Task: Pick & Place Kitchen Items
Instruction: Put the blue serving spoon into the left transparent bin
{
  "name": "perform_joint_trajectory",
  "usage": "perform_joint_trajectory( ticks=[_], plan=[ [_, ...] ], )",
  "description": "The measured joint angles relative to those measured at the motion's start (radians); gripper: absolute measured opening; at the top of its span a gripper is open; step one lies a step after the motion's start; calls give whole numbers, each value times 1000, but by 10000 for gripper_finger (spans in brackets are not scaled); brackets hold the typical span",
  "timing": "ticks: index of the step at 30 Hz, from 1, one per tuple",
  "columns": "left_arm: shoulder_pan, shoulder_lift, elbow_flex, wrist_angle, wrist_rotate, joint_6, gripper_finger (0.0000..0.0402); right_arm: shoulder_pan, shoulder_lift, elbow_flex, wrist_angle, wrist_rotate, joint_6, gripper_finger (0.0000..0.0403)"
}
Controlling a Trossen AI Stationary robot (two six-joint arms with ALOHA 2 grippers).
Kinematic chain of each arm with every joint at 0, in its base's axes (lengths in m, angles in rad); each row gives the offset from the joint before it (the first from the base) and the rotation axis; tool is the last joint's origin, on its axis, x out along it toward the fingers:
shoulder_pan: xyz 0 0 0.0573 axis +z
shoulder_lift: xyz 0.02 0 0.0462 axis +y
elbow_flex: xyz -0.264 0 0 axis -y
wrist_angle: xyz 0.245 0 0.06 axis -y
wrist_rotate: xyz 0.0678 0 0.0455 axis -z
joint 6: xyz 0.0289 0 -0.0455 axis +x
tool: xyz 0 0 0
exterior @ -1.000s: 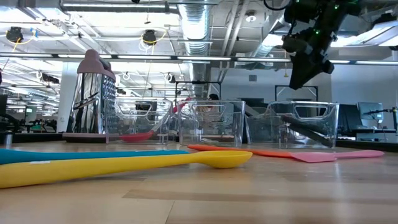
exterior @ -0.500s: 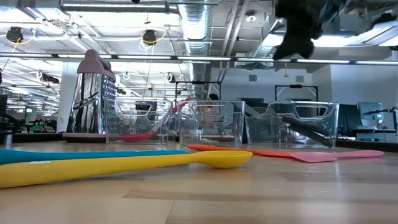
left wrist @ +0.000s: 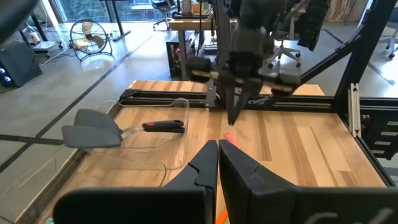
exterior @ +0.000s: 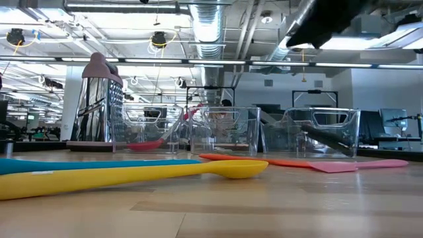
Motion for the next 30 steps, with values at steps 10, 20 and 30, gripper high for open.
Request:
perform_joint_trajectory(
  ticks=[10,20,30],
  plan=[
    [0,0,0,0,0,0,2,18,109,-42,24,25,-72,6],
    [0,81,0,-1,0,0,2,17,134,-41,47,25,-80,6],
    [-1,221,0,4,2,-10,2,17,133,-41,41,25,-79,5]
  ],
)
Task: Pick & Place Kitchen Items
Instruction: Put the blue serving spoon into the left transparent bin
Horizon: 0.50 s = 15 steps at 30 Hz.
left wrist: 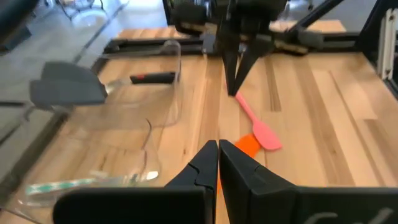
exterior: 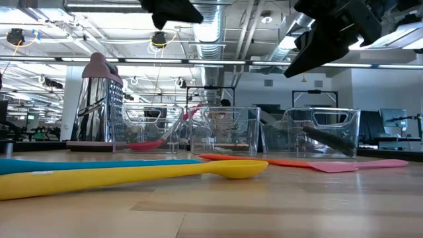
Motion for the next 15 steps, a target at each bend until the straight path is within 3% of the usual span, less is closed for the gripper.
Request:
perform_joint_trajectory(
  ticks=[15],
  plan=[
    [-93,67,0,14,-1,-20,2,0,0,0,-1,0,0,4]
  ],
)
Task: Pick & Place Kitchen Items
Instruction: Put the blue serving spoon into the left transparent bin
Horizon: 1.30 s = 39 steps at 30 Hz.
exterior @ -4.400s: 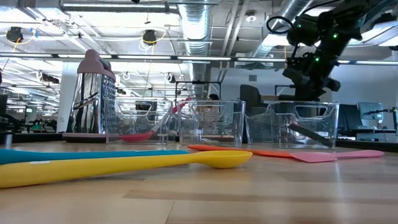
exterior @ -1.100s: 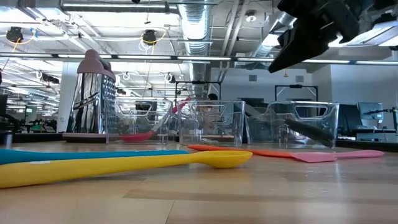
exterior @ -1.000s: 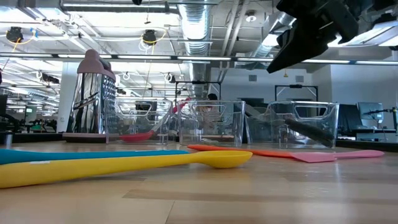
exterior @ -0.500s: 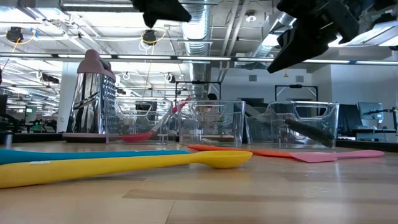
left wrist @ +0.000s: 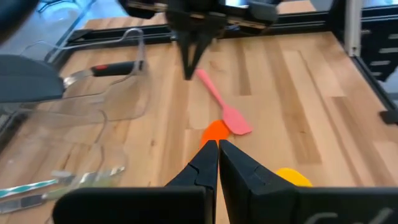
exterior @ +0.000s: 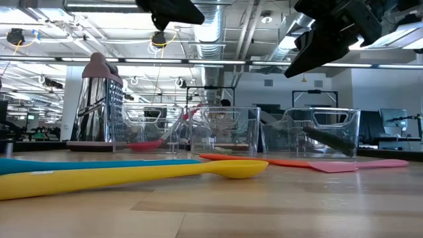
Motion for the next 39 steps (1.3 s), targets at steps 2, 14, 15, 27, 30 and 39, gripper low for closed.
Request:
perform_joint_trajectory(
  ticks=[2,14,15,27,30,39],
  plan=[
    [-19,0,0,-1,0,0,2,0,0,0,0,0,0,4],
    [-141,0,0,-5,-2,0,2,0,0,0,1,0,0,6],
    [-148,0,0,-7,-2,0,2,0,0,0,2,0,0,6],
    [-175,0,0,7,-1,-153,2,0,0,0,3,0,0,6],
    [-179,0,0,83,-2,-193,2,0,0,0,4,0,0,6],
    [-199,0,24,157,1,-229,2,-1,0,0,4,0,0,6]
  ],
)
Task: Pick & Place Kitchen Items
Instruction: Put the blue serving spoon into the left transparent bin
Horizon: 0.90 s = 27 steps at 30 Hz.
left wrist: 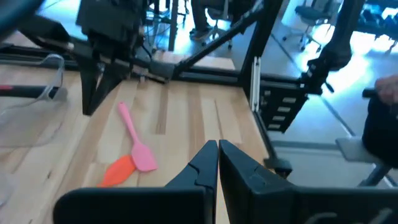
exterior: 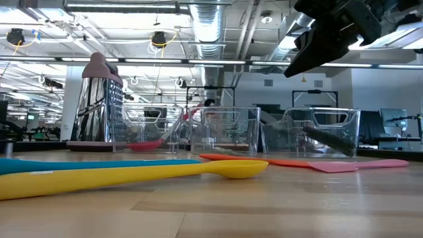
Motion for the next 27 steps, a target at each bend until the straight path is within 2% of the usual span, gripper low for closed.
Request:
perform_joint_trajectory(
  ticks=[7,16,20,23,27],
  plan=[
    [-2,23,88,-8,-3,17,2,0,0,0,0,0,0,6],
    [2,231,328,-198,31,-16,1,-8,0,1,-3,0,0,6],
    [12,267,401,-373,19,-181,1,-27,0,1,-4,0,0,6],
    [21,281,406,-496,19,-336,1,-42,0,1,-7,0,0,6],
    [28,320,406,-614,76,-508,1,-61,0,1,-7,0,2,6]
  ],
)
